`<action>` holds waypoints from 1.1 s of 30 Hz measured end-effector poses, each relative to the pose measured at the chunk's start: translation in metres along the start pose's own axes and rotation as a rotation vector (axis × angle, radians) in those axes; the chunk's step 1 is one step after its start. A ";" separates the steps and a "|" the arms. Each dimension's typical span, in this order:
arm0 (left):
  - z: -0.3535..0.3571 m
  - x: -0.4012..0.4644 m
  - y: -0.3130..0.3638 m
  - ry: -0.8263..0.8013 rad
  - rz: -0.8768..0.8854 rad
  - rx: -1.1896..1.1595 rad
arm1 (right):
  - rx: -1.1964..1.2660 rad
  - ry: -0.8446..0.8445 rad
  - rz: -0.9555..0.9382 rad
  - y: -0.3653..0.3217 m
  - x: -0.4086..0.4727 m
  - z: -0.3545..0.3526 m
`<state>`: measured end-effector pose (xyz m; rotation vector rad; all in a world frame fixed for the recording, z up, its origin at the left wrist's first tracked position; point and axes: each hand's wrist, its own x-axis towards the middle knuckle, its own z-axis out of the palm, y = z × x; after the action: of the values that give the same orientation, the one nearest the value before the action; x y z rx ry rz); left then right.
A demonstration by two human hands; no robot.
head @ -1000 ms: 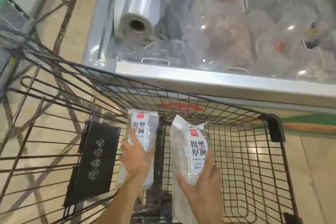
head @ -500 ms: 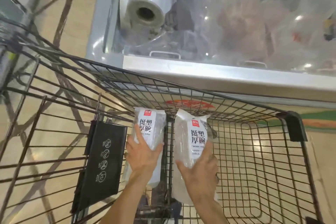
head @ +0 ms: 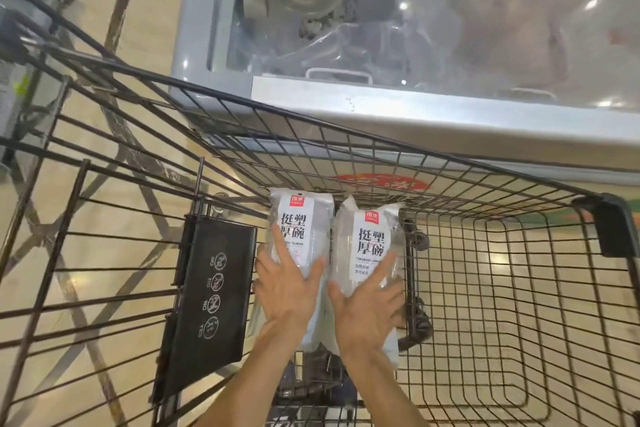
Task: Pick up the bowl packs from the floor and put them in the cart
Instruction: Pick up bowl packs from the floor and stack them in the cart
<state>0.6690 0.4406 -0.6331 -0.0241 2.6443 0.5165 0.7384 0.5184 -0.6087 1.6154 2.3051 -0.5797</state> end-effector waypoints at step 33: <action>-0.237 -0.061 0.067 0.068 0.556 0.356 | -0.361 -0.085 -0.801 -0.043 -0.023 -0.252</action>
<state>0.6176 0.4132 -0.3864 0.8302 2.7553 0.2025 0.7090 0.6040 -0.3686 0.4651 2.7346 -0.3303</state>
